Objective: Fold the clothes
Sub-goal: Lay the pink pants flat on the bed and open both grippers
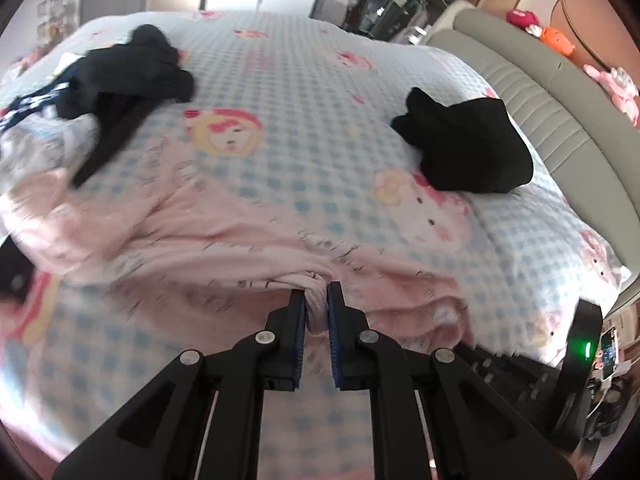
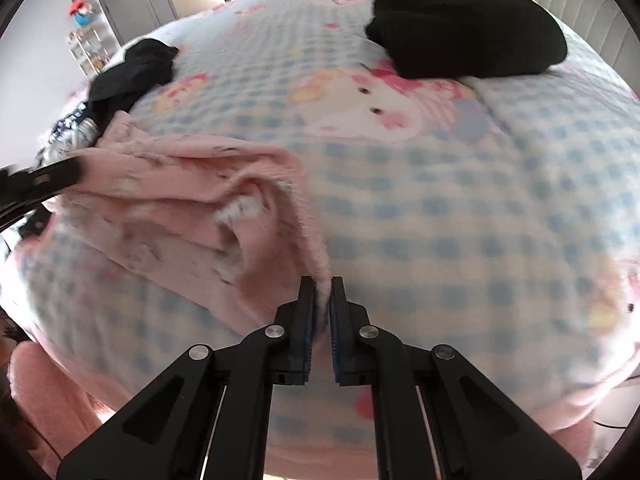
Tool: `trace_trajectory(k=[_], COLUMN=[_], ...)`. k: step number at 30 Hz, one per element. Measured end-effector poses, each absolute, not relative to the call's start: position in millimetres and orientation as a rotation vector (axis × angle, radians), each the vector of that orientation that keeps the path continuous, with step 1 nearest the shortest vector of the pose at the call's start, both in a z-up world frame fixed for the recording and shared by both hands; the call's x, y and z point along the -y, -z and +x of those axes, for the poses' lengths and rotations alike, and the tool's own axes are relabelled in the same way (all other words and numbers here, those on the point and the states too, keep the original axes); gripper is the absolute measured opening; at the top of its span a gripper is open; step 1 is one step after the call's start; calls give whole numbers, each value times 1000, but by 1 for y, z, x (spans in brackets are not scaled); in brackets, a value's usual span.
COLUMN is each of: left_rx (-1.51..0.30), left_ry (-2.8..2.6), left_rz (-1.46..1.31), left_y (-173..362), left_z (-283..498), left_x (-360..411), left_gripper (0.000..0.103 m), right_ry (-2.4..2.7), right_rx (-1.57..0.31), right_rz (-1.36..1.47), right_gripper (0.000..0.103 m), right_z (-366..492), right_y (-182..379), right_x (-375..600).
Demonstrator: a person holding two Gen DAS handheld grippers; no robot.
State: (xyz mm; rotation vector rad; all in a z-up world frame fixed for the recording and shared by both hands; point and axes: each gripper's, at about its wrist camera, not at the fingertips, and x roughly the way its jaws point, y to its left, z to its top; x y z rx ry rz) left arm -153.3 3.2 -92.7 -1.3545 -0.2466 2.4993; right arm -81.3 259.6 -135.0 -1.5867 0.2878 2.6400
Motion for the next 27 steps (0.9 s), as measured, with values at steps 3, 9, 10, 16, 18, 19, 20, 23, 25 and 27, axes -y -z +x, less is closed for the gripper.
trace_trajectory(k=[3, 9, 10, 16, 18, 19, 20, 23, 25, 27], left_rx=[323, 445, 483, 634, 669, 689, 704, 734, 730, 723], left_ry=[-2524, -2566, -2558, -2467, -2469, -2467, -2465, -2476, -2462, -2426], left_rz=[-1437, -1558, -1569, -1569, -1508, -1486, -1476, -1452, -1467, -1491], left_y=[108, 127, 130, 140, 134, 131, 129, 126, 130, 138], left_z=[-125, -86, -83, -83, -81, -80, -79, -81, -87, -93], left_x=[38, 111, 120, 136, 138, 140, 141, 146, 145, 141], left_gripper=[11, 11, 11, 16, 27, 42, 46, 46, 46, 46], right_ry=[-2682, -2719, -2718, -2708, -2706, -2713, -2719, -2734, -2741, -2728], right_rx=[-372, -521, -518, -349, -349, -391, -433, -575, -670, -733], right_rz=[-1654, -1659, -1660, -1702, -1697, -1688, -1679, -1649, -1627, -1597], right_gripper=[6, 25, 26, 29, 30, 30, 31, 32, 33, 36], right_z=[-73, -56, -53, -58, -64, -65, -65, -57, -52, -49], right_y=[133, 130, 130, 144, 146, 142, 138, 127, 119, 115], right_x=[-267, -249, -244, -214, -211, -213, -215, -229, -239, -248])
